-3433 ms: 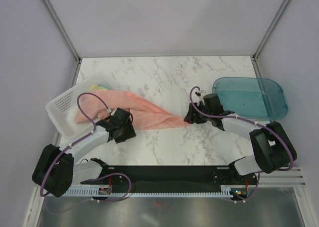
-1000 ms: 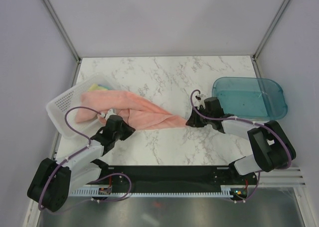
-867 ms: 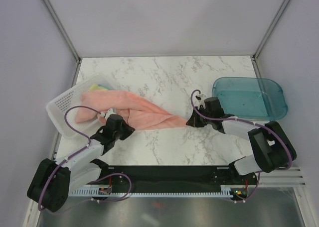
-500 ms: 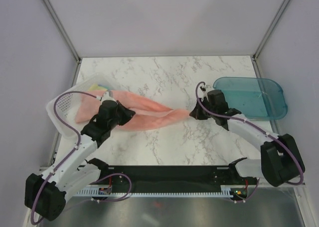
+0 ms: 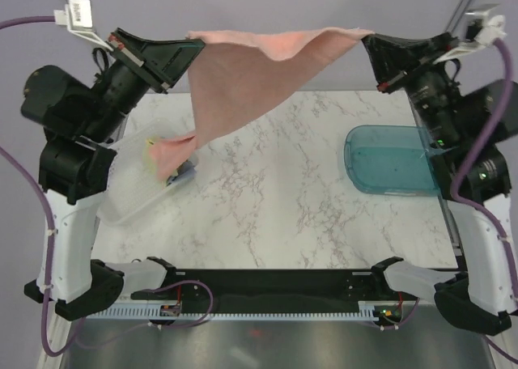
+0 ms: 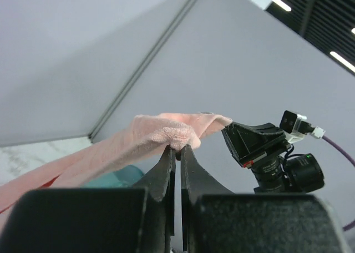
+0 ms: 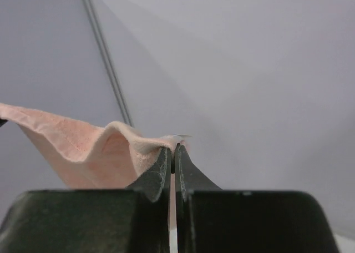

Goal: Fold and stack the towels
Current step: Flatten out the crumpled towel

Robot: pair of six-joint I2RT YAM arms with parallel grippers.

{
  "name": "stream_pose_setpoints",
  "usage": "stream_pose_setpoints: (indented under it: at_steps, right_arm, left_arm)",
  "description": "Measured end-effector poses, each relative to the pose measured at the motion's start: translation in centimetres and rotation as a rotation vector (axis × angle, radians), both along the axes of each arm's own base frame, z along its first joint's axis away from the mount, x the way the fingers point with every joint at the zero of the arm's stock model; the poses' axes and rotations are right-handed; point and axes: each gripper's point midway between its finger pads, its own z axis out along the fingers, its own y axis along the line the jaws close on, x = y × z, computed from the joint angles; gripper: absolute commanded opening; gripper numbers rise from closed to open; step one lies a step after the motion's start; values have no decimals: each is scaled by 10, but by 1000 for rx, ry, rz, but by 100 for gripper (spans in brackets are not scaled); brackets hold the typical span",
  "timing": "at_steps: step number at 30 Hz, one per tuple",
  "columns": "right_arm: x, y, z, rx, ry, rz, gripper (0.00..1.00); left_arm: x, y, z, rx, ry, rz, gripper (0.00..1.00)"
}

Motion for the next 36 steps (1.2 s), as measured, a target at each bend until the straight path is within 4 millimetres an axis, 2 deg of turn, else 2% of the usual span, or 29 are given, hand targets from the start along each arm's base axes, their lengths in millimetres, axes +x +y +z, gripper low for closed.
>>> stream_pose_setpoints:
  at_steps: [1, 3, 6, 9, 13, 18, 21, 25, 31, 34, 36]
  right_arm:
    - [-18, -5, 20, 13, -56, 10, 0]
    - [-53, -10, 41, 21, -136, 54, 0]
    - [-98, -13, 57, 25, -221, 131, 0]
    - [-126, -15, 67, 32, -274, 181, 0]
    - [-143, -15, 68, 31, -291, 217, 0]
    - [-138, -13, 56, 28, -260, 223, 0]
    - [-122, -9, 42, 19, -217, 209, 0]
    - [-81, -5, 15, -5, -134, 142, 0]
    - [25, 16, -17, -77, -6, 21, 0]
    - [84, 31, -46, -129, 71, -16, 0]
    - [108, 39, -64, -160, 111, -22, 0]
  left_arm:
    - [-15, 3, 15, -17, -36, -25, 2]
    - [-41, 7, 29, -37, -71, -68, 2]
    - [-68, 10, 33, -49, -75, -129, 2]
    - [-87, 11, 33, -53, -67, -173, 2]
    - [-100, 13, 29, -56, -50, -205, 2]
    - [-99, 9, 14, -39, -2, -223, 2]
    - [-87, 3, 2, -22, 43, -223, 2]
    - [-54, -2, -17, 20, 107, -159, 2]
    - [40, -8, -45, 121, 167, 40, 2]
    - [83, -14, -61, 159, 190, 94, 2]
    - [103, -18, -72, 179, 208, 112, 2]
